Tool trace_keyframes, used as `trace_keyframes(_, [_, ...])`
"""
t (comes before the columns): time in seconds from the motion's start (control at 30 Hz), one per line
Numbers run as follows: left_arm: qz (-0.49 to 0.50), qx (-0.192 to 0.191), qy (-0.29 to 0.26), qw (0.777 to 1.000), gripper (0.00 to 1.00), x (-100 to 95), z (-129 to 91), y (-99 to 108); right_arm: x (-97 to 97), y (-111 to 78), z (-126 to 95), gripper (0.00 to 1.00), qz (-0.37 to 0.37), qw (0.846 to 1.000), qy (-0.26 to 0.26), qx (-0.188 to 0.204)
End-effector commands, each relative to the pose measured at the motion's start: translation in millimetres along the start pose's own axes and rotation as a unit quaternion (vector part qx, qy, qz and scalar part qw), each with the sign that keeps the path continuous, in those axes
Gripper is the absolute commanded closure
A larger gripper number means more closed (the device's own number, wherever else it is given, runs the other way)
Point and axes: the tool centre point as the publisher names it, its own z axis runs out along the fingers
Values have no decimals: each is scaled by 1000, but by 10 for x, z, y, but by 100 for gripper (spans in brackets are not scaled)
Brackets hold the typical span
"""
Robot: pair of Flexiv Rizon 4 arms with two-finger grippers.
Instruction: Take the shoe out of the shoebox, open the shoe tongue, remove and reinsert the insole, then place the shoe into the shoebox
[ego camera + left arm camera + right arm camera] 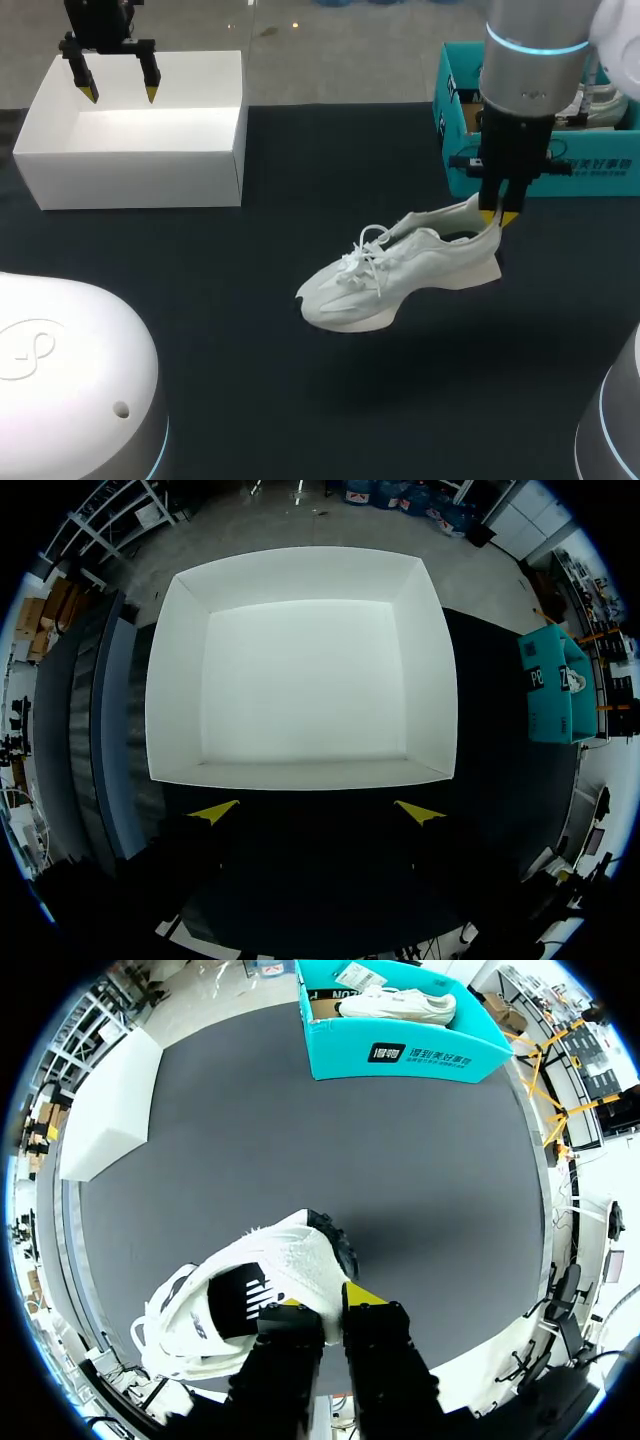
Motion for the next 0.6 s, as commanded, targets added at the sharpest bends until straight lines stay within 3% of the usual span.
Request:
trace_keyframes(0.03, [0, 0, 0, 1000, 0, 0, 0, 0, 16, 8, -8, 100, 0, 1000, 0, 1])
trace_keyframes(0.13, [0, 0, 0, 1000, 0, 0, 0, 0, 16, 8, -8, 100, 0, 1000, 0, 1])
trace_keyframes(0.4, [0, 0, 0, 1000, 0, 0, 0, 0, 285, -97, 241, 100, -8, 1000, -7, -5])
trace_keyframes(0.6, [0, 0, 0, 1000, 0, 0, 0, 0, 409, -162, 604, 100, -8, 1000, -1, 8])
